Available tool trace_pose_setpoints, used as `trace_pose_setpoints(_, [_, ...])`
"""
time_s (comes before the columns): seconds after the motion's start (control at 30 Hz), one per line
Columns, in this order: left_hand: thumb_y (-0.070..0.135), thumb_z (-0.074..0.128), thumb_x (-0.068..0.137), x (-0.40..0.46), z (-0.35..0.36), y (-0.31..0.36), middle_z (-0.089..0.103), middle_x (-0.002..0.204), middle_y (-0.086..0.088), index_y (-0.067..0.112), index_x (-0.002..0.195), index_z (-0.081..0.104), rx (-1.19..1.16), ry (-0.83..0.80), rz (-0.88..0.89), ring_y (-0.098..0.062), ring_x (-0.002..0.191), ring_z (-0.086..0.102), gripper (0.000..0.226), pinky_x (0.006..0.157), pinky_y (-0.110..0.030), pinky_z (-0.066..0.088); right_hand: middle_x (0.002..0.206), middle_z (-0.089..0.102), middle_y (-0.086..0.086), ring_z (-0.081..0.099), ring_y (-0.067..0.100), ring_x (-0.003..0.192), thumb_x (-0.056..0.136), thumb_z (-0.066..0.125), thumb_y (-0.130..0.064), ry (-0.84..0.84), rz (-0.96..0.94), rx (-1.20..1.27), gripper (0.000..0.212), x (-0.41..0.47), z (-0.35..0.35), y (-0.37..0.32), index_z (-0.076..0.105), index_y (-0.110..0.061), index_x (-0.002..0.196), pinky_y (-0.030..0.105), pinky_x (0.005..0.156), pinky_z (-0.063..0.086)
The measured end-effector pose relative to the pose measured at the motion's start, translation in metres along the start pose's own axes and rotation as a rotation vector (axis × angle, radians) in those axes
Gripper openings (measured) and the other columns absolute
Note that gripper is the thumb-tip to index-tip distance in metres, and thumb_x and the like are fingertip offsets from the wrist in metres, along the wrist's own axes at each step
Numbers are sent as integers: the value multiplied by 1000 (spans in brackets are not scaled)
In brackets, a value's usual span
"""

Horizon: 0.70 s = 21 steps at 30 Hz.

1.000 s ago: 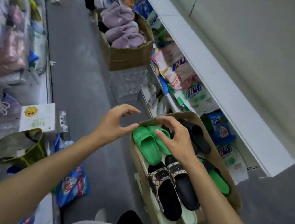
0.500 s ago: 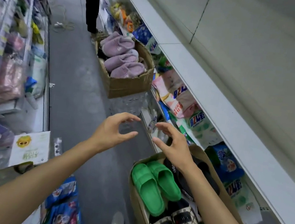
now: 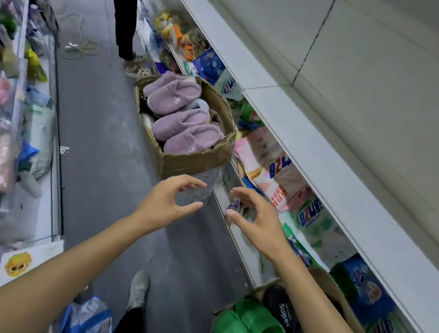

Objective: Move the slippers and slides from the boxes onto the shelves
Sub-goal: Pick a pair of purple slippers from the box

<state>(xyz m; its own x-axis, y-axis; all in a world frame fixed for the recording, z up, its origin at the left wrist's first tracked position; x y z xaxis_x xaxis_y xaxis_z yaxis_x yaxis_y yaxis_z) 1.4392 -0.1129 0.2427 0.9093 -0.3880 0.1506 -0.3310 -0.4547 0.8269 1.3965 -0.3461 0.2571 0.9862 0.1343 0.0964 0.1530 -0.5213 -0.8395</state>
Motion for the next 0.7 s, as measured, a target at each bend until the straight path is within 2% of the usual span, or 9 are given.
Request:
trace_pose_setpoints(0.2, [32, 79, 83, 78, -58, -64, 67, 115, 19, 35, 116, 67, -36, -89, -41, -5, 109, 62, 35, 97, -35, 51, 125, 65, -10, 58, -1, 118, 88, 75, -24, 63, 103, 9, 40, 96, 34, -11, 61, -19, 126, 25, 105, 47])
trace_pose_setpoints(0.4, [33, 77, 83, 146, -111, -113, 68, 113, 21, 33, 114, 68, -1, -166, -31, -2, 108, 62, 32, 97, -31, 50, 126, 65, -12, 59, 1, 118, 87, 73, -31, 108, 183, 0, 42, 183, 70, -15, 60, -26, 126, 30, 106, 47])
trace_pose_setpoints(0.53, [47, 73, 78, 185, -130, -151, 68, 112, 23, 35, 112, 67, 26, -186, -71, -3, 107, 62, 36, 90, -31, 52, 126, 65, -12, 58, 2, 119, 87, 72, -32, 89, 257, 0, 41, 229, 86, -1, 61, -26, 126, 33, 106, 47])
trace_pose_setpoints(0.63, [33, 79, 81, 220, -135, -189, 68, 112, 21, 34, 112, 66, 52, -223, -137, 8, 104, 60, 34, 87, -24, 53, 122, 65, -11, 60, 4, 116, 88, 73, -30, 125, 351, 24, 38, 263, 92, 26, 63, -25, 124, 32, 104, 48])
trace_pose_setpoints(0.7, [27, 79, 83, 243, -136, -211, 67, 113, 19, 32, 114, 66, 81, -231, -169, 7, 101, 60, 35, 85, -21, 52, 120, 67, -8, 61, 7, 113, 87, 73, -32, 144, 397, -6, 36, 287, 96, 47, 62, -26, 121, 36, 102, 51])
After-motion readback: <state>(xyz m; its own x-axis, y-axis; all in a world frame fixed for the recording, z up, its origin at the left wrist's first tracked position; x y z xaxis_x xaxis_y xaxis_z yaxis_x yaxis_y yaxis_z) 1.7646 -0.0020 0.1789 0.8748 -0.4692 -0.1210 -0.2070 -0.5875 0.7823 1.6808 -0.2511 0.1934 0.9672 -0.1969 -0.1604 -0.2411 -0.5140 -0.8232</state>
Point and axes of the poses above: each hand's wrist, its own x-axis towards the middle knuckle, its own z-axis out of the palm, y = z × x, the point moved 3 cm from there along x, towards the middle knuckle
